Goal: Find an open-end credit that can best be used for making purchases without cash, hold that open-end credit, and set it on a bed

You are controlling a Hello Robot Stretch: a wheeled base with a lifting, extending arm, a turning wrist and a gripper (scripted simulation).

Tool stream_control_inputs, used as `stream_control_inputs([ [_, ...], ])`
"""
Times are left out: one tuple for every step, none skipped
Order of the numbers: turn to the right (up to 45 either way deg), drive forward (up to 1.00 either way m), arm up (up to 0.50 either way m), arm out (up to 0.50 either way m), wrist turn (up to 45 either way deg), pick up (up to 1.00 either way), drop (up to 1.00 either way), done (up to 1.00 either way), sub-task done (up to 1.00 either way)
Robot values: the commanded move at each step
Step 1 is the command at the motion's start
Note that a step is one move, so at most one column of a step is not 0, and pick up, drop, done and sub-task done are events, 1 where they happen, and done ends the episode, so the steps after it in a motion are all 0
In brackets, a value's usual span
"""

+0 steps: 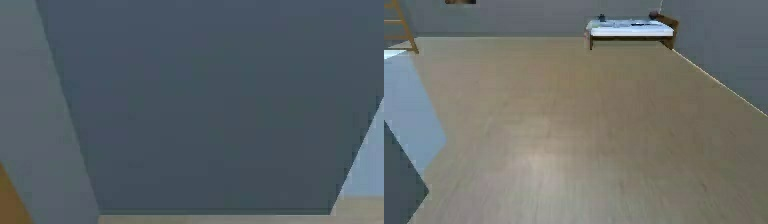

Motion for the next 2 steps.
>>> stream_control_inputs([
  [45.0,0.0,0.0,0.0,0.0,0.0,0.0,0.0,0.0],
  [24.0,0.0,0.0,0.0,0.0,0.0,0.0,0.0,0.0],
])
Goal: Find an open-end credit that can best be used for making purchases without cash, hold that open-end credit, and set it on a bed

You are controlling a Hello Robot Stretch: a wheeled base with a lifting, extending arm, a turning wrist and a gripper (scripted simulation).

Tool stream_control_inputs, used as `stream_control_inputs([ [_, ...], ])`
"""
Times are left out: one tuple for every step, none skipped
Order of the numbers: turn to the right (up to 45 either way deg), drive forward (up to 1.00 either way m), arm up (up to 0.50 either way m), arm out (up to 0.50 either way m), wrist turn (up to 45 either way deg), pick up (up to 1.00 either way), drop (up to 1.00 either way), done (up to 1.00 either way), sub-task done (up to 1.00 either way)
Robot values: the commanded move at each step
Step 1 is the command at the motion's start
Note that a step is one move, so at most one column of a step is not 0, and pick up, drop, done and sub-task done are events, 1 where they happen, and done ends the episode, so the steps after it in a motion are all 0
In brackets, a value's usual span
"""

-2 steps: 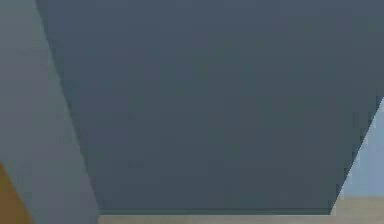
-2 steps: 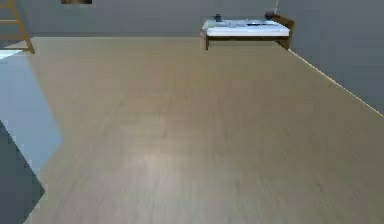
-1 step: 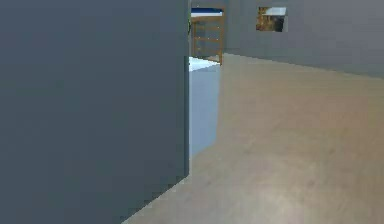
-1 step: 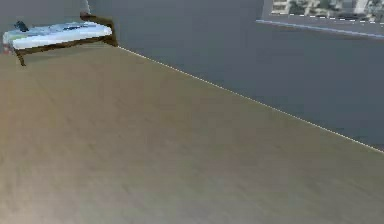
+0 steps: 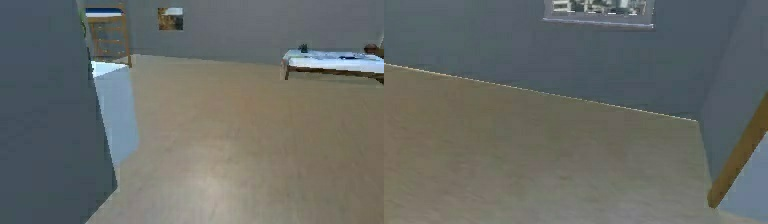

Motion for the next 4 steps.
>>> stream_control_inputs([
  [0.0,1.0,0.0,0.0,0.0,0.0,0.0,0.0,0.0],
  [0.0,0.8,0.0,0.0,0.0,0.0,0.0,0.0,0.0],
  [-45.0,0.0,0.0,0.0,0.0,0.0,0.0,0.0,0.0],
  [-45.0,0.0,0.0,0.0,0.0,0.0,0.0,0.0,0.0],
])
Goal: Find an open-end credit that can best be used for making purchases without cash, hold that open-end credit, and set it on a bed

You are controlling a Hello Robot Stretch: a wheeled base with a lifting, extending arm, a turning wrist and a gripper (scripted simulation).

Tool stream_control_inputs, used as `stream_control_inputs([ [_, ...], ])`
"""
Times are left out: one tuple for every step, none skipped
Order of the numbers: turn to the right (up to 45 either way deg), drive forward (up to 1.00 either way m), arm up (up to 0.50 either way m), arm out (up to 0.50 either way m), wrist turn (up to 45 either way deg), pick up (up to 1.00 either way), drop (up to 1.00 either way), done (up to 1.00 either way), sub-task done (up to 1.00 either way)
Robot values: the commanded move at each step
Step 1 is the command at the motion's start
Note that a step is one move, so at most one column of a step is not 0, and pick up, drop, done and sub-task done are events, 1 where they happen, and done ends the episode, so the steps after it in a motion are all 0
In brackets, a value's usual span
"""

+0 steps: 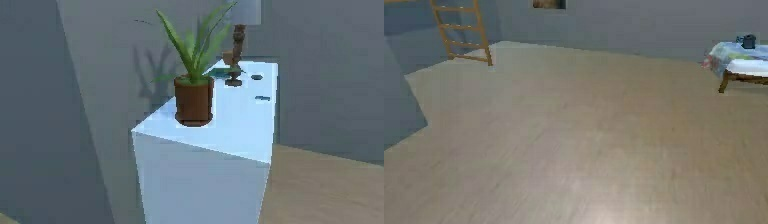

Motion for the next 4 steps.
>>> stream_control_inputs([
  [-45.0,0.0,0.0,0.0,0.0,0.0,0.0,0.0,0.0],
  [-24.0,0.0,0.0,0.0,0.0,0.0,0.0,0.0,0.0],
  [45.0,0.0,0.0,0.0,0.0,0.0,0.0,0.0,0.0],
  [45.0,0.0,0.0,0.0,0.0,0.0,0.0,0.0,0.0],
])
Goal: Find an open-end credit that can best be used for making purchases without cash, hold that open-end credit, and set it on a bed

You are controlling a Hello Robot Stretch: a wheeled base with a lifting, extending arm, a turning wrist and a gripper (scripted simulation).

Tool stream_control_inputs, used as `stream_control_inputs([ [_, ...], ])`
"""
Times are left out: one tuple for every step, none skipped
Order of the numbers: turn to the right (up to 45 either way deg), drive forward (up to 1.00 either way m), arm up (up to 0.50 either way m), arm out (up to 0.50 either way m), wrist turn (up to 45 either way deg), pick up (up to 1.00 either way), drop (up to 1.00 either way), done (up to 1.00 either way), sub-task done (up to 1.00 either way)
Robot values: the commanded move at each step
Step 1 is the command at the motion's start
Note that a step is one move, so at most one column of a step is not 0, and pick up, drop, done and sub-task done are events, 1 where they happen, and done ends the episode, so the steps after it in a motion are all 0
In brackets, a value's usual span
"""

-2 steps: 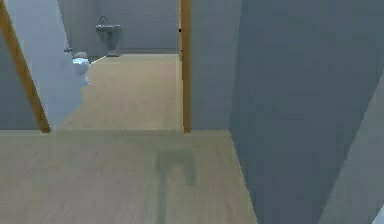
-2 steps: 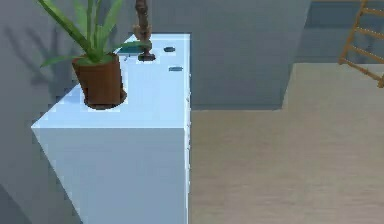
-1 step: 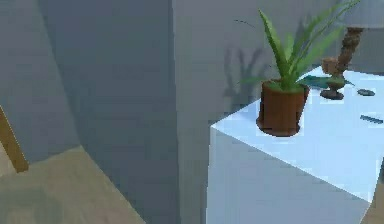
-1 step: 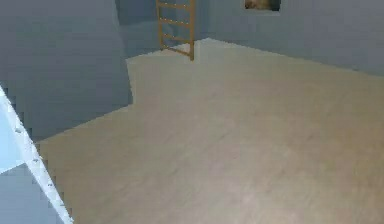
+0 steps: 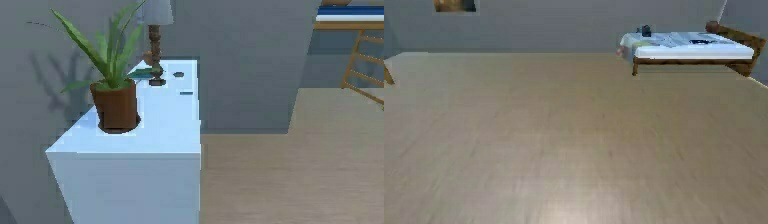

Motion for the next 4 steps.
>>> stream_control_inputs([
  [21.0,0.0,0.0,0.0,0.0,0.0,0.0,0.0,0.0],
  [0.0,0.6,0.0,0.0,0.0,0.0,0.0,0.0,0.0],
  [-12.0,0.0,0.0,0.0,0.0,0.0,0.0,0.0,0.0],
  [0.0,0.25,0.0,0.0,0.0,0.0,0.0,0.0,0.0],
])
